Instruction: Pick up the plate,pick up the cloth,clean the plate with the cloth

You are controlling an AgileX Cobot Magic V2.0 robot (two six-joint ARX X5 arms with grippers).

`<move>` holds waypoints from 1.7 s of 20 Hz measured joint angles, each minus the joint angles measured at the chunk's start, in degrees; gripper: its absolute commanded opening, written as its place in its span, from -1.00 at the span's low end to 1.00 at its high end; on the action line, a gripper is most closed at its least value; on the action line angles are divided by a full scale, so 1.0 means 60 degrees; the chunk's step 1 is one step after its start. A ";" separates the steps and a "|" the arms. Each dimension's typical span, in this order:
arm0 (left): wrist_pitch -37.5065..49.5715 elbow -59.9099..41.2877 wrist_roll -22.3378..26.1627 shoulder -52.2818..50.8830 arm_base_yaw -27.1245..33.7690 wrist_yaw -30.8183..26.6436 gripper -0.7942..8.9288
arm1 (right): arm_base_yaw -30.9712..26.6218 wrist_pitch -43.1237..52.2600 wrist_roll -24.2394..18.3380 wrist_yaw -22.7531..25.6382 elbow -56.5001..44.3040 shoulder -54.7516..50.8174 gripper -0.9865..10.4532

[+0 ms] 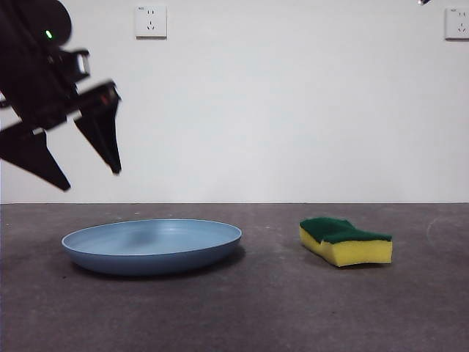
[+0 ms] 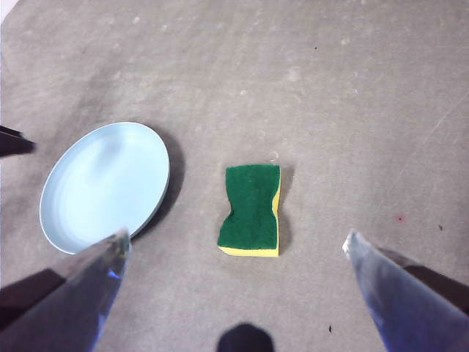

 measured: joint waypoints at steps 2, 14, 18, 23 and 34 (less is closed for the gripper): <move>0.0171 0.0000 0.0025 0.0401 -0.0091 -0.0178 0.06 | 0.0000 0.0000 0.0000 0.0004 0.0000 0.0000 0.05; 0.0652 0.0000 0.0091 0.1504 -0.0124 -0.0550 -0.08 | 0.0000 0.0000 0.0000 0.0004 0.0000 0.0182 0.05; 0.0656 0.0000 0.0240 0.1519 -0.0124 -0.0554 -0.08 | 0.0000 0.0000 0.0000 0.0000 0.0000 0.0277 0.05; 0.0656 0.0011 0.0306 0.2040 -0.0146 -0.0561 -0.08 | 0.0000 0.0000 0.0000 0.0004 0.0000 0.0302 0.05; 0.0492 0.0525 0.0313 0.1847 -0.0390 -0.0441 -0.85 | 0.0175 0.0153 0.0033 0.0000 0.0007 0.1013 0.05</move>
